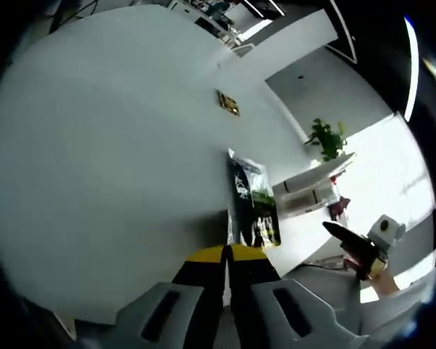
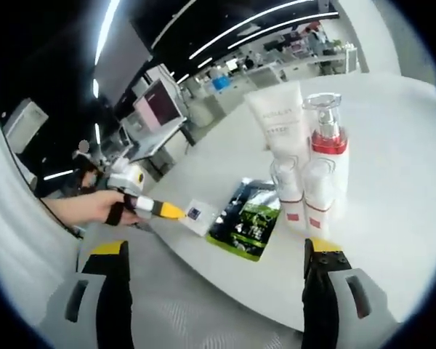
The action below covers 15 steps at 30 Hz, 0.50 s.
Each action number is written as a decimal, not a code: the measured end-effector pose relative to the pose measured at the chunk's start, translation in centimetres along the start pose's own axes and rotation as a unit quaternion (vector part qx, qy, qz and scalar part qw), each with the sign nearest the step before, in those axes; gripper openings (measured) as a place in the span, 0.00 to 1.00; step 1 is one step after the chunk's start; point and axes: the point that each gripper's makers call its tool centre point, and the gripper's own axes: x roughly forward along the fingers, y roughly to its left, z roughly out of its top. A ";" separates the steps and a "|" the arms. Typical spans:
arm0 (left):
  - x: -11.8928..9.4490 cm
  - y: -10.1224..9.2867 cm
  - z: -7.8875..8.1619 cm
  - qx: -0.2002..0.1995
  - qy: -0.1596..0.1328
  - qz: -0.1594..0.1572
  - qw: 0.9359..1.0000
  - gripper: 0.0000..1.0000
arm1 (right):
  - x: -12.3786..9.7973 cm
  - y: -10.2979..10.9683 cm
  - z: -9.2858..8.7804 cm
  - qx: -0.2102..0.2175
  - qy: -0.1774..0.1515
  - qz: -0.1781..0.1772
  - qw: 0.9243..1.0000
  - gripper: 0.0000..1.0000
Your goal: Arrange the skincare products in the storage area until every visible bottle or jar stands upright without overlapping.
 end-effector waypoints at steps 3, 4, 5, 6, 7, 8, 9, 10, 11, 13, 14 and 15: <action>0.0 0.0 -0.1 -0.001 0.000 0.005 1.000 0.00 | 0.1 -0.2 0.0 0.000 0.001 -0.003 1.000 0.97; 0.0 0.1 -0.1 -0.002 -0.001 0.006 1.000 0.00 | 0.1 -0.2 0.0 0.002 0.002 -0.003 1.000 0.96; 0.0 0.1 -0.1 -0.002 -0.001 0.007 1.000 0.00 | 0.1 -0.3 -0.1 0.003 0.003 -0.003 1.000 0.96; 0.0 0.1 -0.1 0.000 -0.001 0.009 1.000 0.00 | 0.1 -0.4 -0.1 0.006 0.004 -0.003 1.000 0.95; 0.0 0.1 -0.2 0.003 -0.002 0.010 1.000 0.00 | 0.1 -0.3 -0.2 0.007 0.005 -0.003 1.000 0.94; 0.0 0.0 -0.2 0.007 -0.002 0.010 1.000 0.00 | 0.0 -0.3 -0.2 0.009 0.006 -0.002 1.000 0.93; -0.1 -0.1 -0.2 0.010 -0.002 0.010 1.000 0.00 | 0.0 -0.4 -0.3 0.012 0.007 -0.003 1.000 0.93; -0.1 -0.1 -0.2 0.014 -0.001 0.012 1.000 0.00 | 0.0 -0.4 -0.3 0.013 0.007 -0.004 1.000 0.93; -0.1 0.0 -0.3 0.020 -0.001 0.017 1.000 0.00 | 0.0 -0.4 -0.3 0.014 0.007 -0.003 1.000 0.93; -0.1 0.3 -0.2 0.024 -0.002 0.022 0.999 0.00 | 0.0 -0.4 -0.4 0.017 0.009 -0.002 1.000 0.92; -0.1 0.4 -0.2 0.025 -0.002 0.026 0.999 0.01 | 0.0 -0.3 -0.4 0.016 0.009 -0.002 1.000 0.92; -0.2 0.5 -0.2 0.029 -0.003 0.032 0.999 0.00 | 0.0 -0.3 -0.5 0.016 0.010 -0.003 1.000 0.92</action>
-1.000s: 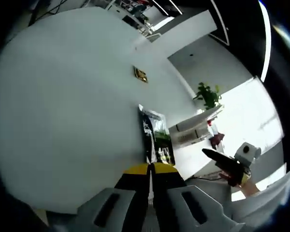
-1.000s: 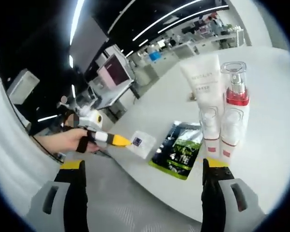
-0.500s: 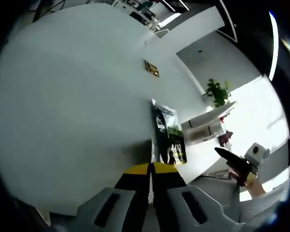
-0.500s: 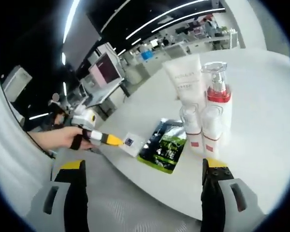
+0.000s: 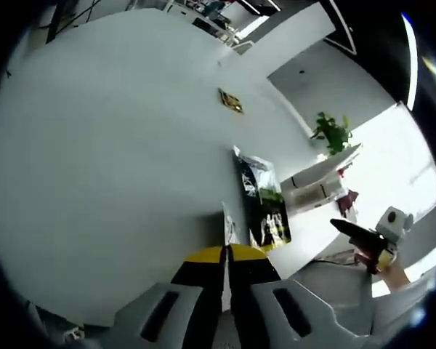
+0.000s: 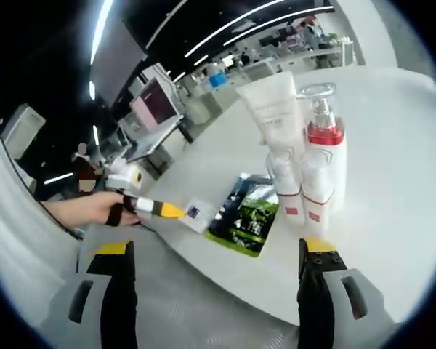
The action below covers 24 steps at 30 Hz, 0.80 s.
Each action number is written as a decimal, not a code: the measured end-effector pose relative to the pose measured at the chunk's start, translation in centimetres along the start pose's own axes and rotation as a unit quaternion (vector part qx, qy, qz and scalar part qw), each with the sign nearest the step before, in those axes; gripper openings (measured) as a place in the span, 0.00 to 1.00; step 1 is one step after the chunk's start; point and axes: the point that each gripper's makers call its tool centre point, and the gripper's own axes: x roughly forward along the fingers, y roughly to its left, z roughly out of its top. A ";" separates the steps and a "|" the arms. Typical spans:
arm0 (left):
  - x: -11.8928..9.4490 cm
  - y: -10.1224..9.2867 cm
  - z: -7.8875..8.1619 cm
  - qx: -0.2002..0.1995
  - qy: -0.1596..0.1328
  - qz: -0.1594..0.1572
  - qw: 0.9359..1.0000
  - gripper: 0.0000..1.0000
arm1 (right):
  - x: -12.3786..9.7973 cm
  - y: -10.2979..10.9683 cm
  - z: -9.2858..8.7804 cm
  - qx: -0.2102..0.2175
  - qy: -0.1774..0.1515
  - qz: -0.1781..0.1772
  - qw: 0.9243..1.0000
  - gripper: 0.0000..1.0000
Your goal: Arrange the skincare products in the storage area until every visible bottle or jar stands upright without overlapping.
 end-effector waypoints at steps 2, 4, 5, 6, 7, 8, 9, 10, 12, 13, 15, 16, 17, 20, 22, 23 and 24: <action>0.1 0.5 0.1 0.004 0.002 0.004 1.000 0.00 | 0.0 0.0 0.0 0.003 0.001 0.001 1.000 0.92; 0.3 0.9 0.1 0.012 0.006 0.009 1.000 0.00 | 0.0 0.0 -0.1 0.003 0.001 0.001 1.000 0.91; 0.4 1.1 0.0 0.015 0.010 0.012 1.000 0.00 | 0.0 0.0 -0.1 0.004 0.002 0.000 1.000 0.91; 0.4 1.2 0.0 0.017 0.010 0.013 1.000 0.00 | 0.0 -0.1 -0.1 0.006 0.003 0.000 1.000 0.91; 0.5 1.4 0.0 0.019 0.012 0.015 1.000 0.00 | 0.0 -0.1 -0.1 0.006 0.003 0.000 1.000 0.91; 0.5 1.6 0.0 0.021 0.012 0.019 1.000 0.00 | 0.0 -0.2 -0.1 0.006 0.002 -0.001 1.000 0.91; 0.5 1.7 0.1 0.022 0.011 0.021 0.999 0.00 | 0.0 -0.2 -0.1 0.006 0.001 -0.001 1.000 0.91; 0.6 1.8 0.2 0.022 0.010 0.021 0.999 0.00 | 0.0 -0.2 -0.1 0.007 0.001 0.000 1.000 0.91; 0.6 1.8 0.3 0.026 0.010 0.023 0.999 0.00 | 0.0 -0.1 -0.1 0.007 0.001 -0.001 1.000 0.91; 0.6 1.9 0.2 0.032 0.011 0.027 0.999 0.00 | 0.0 -0.1 -0.1 0.007 0.001 -0.001 1.000 0.91; 0.5 2.4 0.4 0.078 0.017 0.046 0.996 0.02 | 0.0 -0.1 -0.1 0.009 0.002 0.001 1.000 0.91; 0.6 2.2 0.7 0.116 0.015 0.046 0.992 0.03 | 0.0 -0.1 -0.1 0.008 0.002 0.000 1.000 0.91; 0.5 1.8 0.7 0.144 0.013 0.046 0.988 0.05 | 0.0 -0.1 -0.1 0.008 0.002 -0.001 1.000 0.91; 0.8 0.1 1.2 0.236 -0.001 0.052 0.970 0.10 | 0.0 -0.1 0.0 0.008 0.000 0.000 1.000 0.91; 1.5 -0.7 1.5 0.296 -0.004 0.042 0.954 0.14 | 0.0 -0.1 0.0 0.010 0.000 0.000 1.000 0.91; 2.0 -1.6 1.6 0.318 -0.006 0.038 0.947 0.16 | 0.0 0.0 0.0 0.010 0.001 0.000 1.000 0.91; 2.3 -2.0 1.6 0.330 -0.004 0.036 0.943 0.17 | 0.0 0.0 -0.1 0.010 0.001 0.000 1.000 0.91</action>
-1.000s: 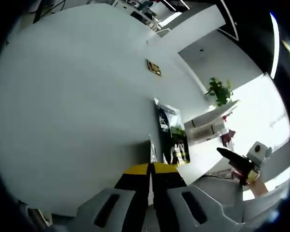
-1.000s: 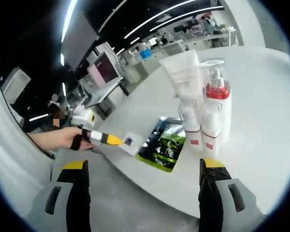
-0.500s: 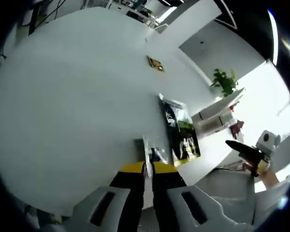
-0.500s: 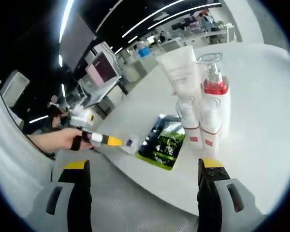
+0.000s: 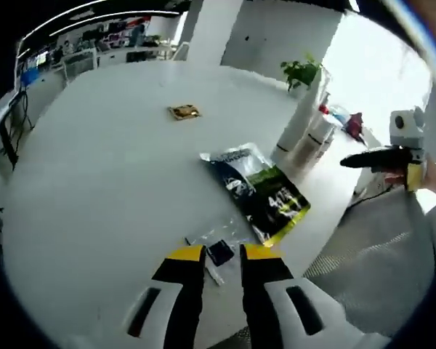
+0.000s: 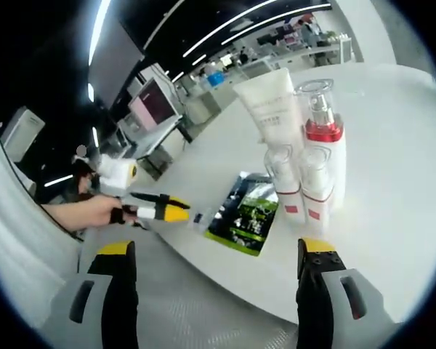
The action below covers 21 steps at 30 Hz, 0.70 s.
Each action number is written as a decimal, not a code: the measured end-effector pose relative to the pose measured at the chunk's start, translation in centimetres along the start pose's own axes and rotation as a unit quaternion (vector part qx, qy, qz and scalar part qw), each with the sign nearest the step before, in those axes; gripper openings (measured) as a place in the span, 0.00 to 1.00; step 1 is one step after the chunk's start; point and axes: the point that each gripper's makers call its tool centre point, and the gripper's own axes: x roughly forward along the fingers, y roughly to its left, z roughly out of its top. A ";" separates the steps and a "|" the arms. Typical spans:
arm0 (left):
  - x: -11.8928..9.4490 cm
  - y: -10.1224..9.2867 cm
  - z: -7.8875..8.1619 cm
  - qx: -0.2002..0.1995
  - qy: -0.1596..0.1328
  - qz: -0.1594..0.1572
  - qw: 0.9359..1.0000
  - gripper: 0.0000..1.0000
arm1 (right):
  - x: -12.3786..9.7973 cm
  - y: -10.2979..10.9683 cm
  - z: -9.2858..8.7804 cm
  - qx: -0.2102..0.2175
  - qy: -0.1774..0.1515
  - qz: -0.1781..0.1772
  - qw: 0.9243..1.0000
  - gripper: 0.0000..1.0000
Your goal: Arrange the skincare products in the storage area until every visible bottle or jar stands upright without overlapping.
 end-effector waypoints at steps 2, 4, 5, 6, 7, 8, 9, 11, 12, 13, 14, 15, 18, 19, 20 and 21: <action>0.6 0.3 0.0 0.023 0.012 0.010 1.000 0.20 | 0.0 0.0 0.0 -0.001 0.000 0.000 1.000 0.91; 1.2 0.1 -0.2 0.052 0.026 0.014 0.998 0.19 | 0.0 0.0 0.0 -0.001 -0.001 0.000 1.000 0.91; 1.5 0.2 -0.3 0.066 0.028 0.016 0.997 0.20 | 0.0 0.0 0.0 0.000 -0.001 -0.001 1.000 0.91; 1.7 0.1 -0.6 0.079 0.038 0.017 0.996 0.21 | -0.1 0.0 0.0 0.000 -0.002 -0.001 1.000 0.90; 1.9 0.3 -0.7 0.091 0.042 0.021 0.995 0.22 | -0.1 -0.1 0.1 0.001 -0.003 -0.002 1.000 0.90; 2.0 0.4 -0.8 0.101 0.045 0.025 0.994 0.23 | -0.1 -0.1 0.1 0.001 -0.004 -0.002 1.000 0.90; 1.8 0.2 -0.9 0.111 0.050 0.025 0.992 0.23 | -0.1 -0.1 0.1 0.002 -0.005 -0.003 1.000 0.90; 1.8 0.3 -1.1 0.119 0.056 0.030 0.991 0.23 | -0.1 -0.1 0.2 0.003 -0.006 -0.003 1.000 0.90; 1.8 0.4 -1.1 0.124 0.057 0.031 0.990 0.23 | -0.1 -0.1 0.2 0.003 -0.006 -0.004 1.000 0.90; 1.9 0.5 -1.3 0.126 0.059 0.032 0.990 0.23 | -0.1 -0.1 0.2 0.004 -0.006 -0.004 1.000 0.90; 1.9 0.6 -1.4 0.131 0.062 0.033 0.989 0.23 | -0.1 -0.1 0.2 0.005 -0.006 -0.004 1.000 0.90; 2.0 0.8 -1.5 0.133 0.063 0.033 0.989 0.23 | -0.1 -0.2 0.2 0.005 -0.006 -0.005 1.000 0.90; 2.2 1.2 -1.4 0.143 0.057 0.035 0.988 0.24 | -0.1 -0.2 0.2 0.006 -0.007 -0.005 1.000 0.90; 2.3 1.4 -1.4 0.148 0.057 0.036 0.987 0.24 | -0.1 -0.2 0.2 0.006 -0.006 -0.005 1.000 0.90; 2.4 1.4 -1.4 0.154 0.058 0.034 0.986 0.24 | -0.1 -0.3 0.2 0.006 -0.006 -0.006 1.000 0.90; 2.5 1.4 -1.4 0.160 0.059 0.032 0.985 0.24 | -0.1 -0.2 0.2 0.007 -0.006 -0.006 1.000 0.90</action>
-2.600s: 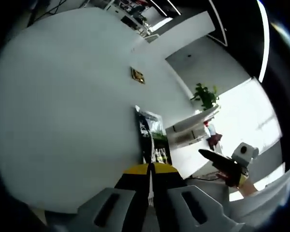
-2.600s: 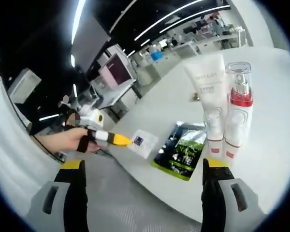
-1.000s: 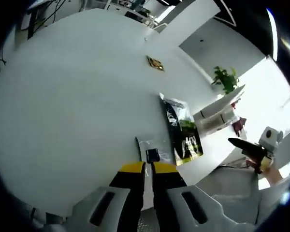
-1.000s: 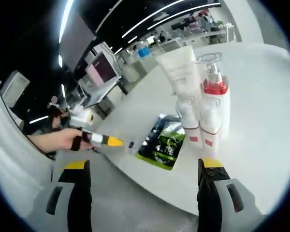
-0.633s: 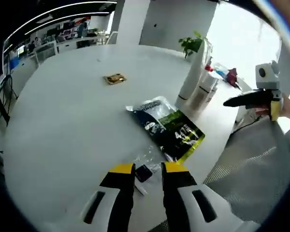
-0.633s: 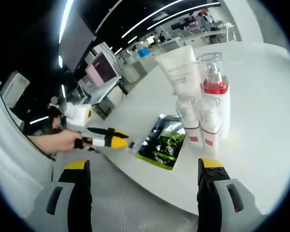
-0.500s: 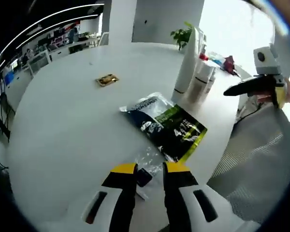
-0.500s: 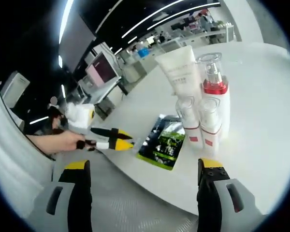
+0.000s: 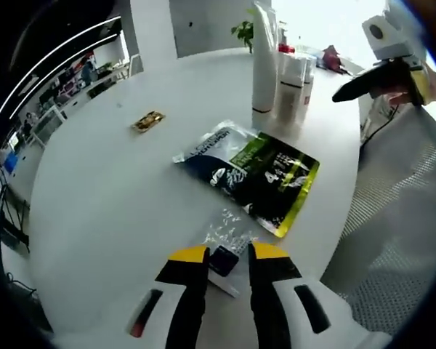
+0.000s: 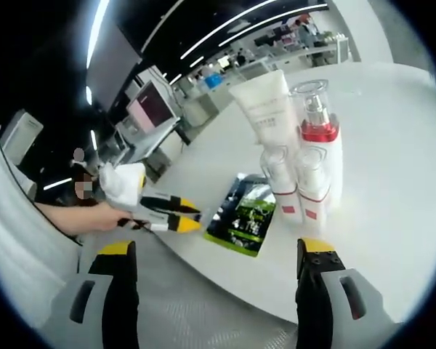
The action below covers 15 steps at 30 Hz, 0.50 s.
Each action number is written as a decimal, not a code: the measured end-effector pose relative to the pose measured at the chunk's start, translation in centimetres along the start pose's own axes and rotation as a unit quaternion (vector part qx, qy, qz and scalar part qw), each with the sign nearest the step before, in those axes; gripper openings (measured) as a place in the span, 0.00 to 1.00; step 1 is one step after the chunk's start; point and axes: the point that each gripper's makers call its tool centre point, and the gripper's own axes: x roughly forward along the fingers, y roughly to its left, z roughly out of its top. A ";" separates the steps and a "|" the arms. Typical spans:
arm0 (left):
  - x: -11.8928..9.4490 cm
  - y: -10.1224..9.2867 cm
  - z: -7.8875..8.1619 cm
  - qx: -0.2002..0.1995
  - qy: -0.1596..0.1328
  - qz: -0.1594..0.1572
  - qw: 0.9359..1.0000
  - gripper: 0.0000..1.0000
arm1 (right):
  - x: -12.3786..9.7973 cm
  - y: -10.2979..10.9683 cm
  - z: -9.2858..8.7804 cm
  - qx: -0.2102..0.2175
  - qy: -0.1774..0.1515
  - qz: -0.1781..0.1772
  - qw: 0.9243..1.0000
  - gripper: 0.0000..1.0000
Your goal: Arrange the skincare products in the storage area until every visible bottle or jar stands upright without overlapping.
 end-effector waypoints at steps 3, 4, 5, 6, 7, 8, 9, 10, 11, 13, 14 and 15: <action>0.2 0.2 -0.1 0.013 -0.001 -0.006 1.000 0.24 | 0.0 0.0 0.0 0.000 0.000 0.000 1.000 0.90; 0.3 0.4 -0.2 0.017 -0.002 -0.009 1.000 0.24 | 0.0 0.0 0.0 0.001 0.000 0.000 1.000 0.90; 0.4 0.5 -0.2 0.017 -0.003 -0.010 1.000 0.24 | 0.0 0.0 0.0 0.002 0.001 0.000 1.000 0.90; 0.3 0.4 -0.2 0.020 -0.002 -0.010 1.000 0.25 | 0.0 0.0 0.0 0.001 0.001 -0.001 1.000 0.90; 0.2 0.4 -0.2 0.021 -0.002 -0.011 1.000 0.25 | 0.0 0.0 0.0 0.001 0.000 -0.001 1.000 0.90; 0.1 0.2 -0.1 0.025 -0.001 -0.013 1.000 0.25 | 0.0 0.0 0.0 0.002 0.000 -0.001 1.000 0.90; 0.1 0.2 -0.1 0.025 -0.001 -0.015 1.000 0.25 | 0.0 0.0 0.0 0.002 0.000 -0.001 1.000 0.90; 0.0 0.1 0.0 0.024 -0.001 -0.019 1.000 0.25 | 0.0 -0.1 0.0 0.002 0.000 -0.001 1.000 0.90; 0.0 0.1 0.0 0.023 -0.001 -0.021 1.000 0.25 | 0.0 -0.1 0.0 0.002 -0.001 -0.001 1.000 0.90; 0.2 0.3 -0.1 0.025 -0.001 -0.024 0.999 0.26 | 0.0 -0.1 0.0 0.002 -0.001 -0.001 1.000 0.90; 0.2 0.5 -0.2 0.027 -0.001 -0.024 0.999 0.26 | 0.0 -0.1 0.0 0.002 -0.001 -0.001 1.000 0.90; 0.2 0.5 -0.2 0.026 -0.001 -0.025 0.999 0.26 | 0.0 -0.1 0.0 0.002 -0.002 -0.002 1.000 0.90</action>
